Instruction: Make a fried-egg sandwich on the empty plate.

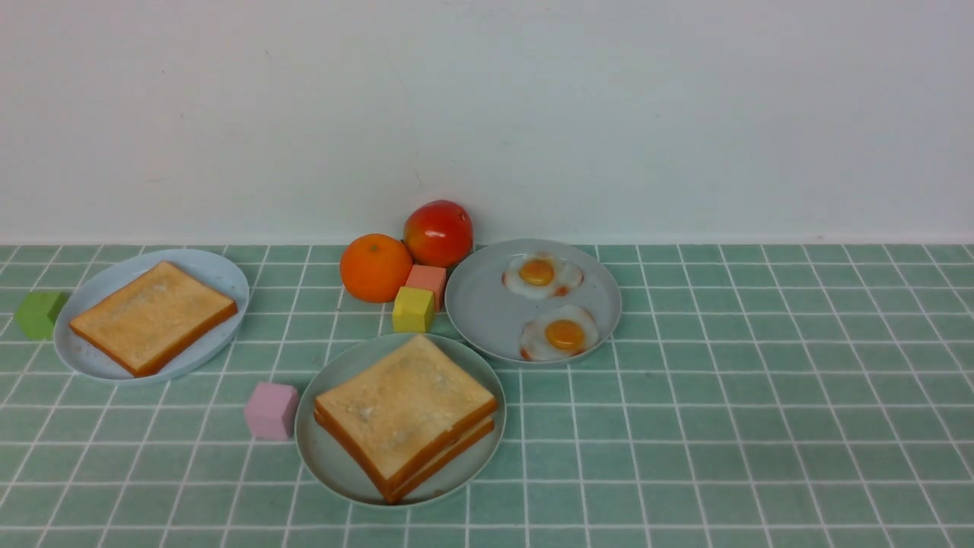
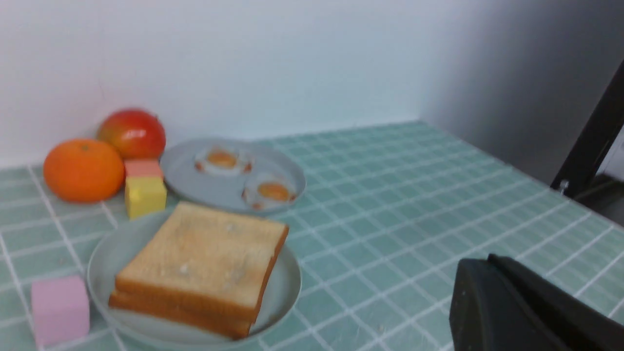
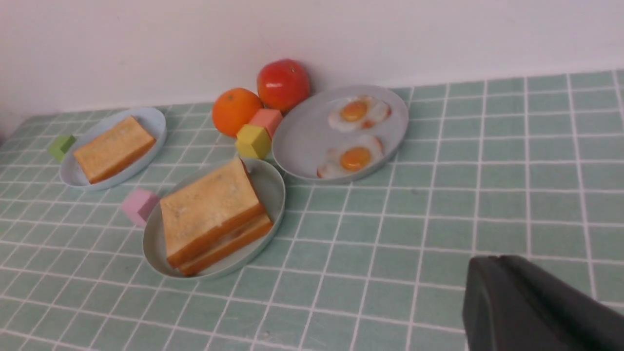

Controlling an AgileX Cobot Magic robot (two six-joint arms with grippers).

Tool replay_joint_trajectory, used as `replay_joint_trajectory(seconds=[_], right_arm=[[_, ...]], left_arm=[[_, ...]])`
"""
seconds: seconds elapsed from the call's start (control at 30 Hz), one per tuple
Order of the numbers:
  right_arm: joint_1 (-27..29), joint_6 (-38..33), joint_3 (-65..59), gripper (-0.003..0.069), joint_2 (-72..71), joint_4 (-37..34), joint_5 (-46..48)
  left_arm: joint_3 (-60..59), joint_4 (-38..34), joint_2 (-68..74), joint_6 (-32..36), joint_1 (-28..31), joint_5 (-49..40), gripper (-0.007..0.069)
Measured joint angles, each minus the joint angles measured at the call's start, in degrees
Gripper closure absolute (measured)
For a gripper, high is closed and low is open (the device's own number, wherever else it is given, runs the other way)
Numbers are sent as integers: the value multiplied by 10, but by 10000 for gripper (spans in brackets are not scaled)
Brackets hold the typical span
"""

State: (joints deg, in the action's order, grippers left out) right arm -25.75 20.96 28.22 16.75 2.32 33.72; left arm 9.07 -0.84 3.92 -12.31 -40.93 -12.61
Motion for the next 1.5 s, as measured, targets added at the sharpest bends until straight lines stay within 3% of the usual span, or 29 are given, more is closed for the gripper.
replay_joint_trajectory(seconds=[0.27, 0.33, 0.4, 0.47, 0.67, 0.77, 1.2, 1.5], right_arm=[[0, 0, -67, 655, 0, 1, -28], [0, -1, -75, 655, 0, 16, -28], [10, -9, -80, 657, -18, 76, -30], [28, -12, -86, 659, -33, 90, -41], [183, -65, -195, 673, -128, 79, -134], [208, -72, -258, 674, -156, 62, -160], [214, -77, -294, 674, -173, 79, -127], [214, -104, -293, 674, -173, 41, -125]], left_arm=[[0, 0, 0, 0, 0, -36, 638], [0, 0, 0, 0, 0, -37, 638], [0, 0, 0, 0, 0, -38, 638], [0, 0, 0, 0, 0, -38, 638], [0, 0, 0, 0, 0, -38, 638], [0, 0, 0, 0, 0, -38, 638], [0, 0, 0, 0, 0, -38, 637], [0, 0, 0, 0, 0, -38, 637]])
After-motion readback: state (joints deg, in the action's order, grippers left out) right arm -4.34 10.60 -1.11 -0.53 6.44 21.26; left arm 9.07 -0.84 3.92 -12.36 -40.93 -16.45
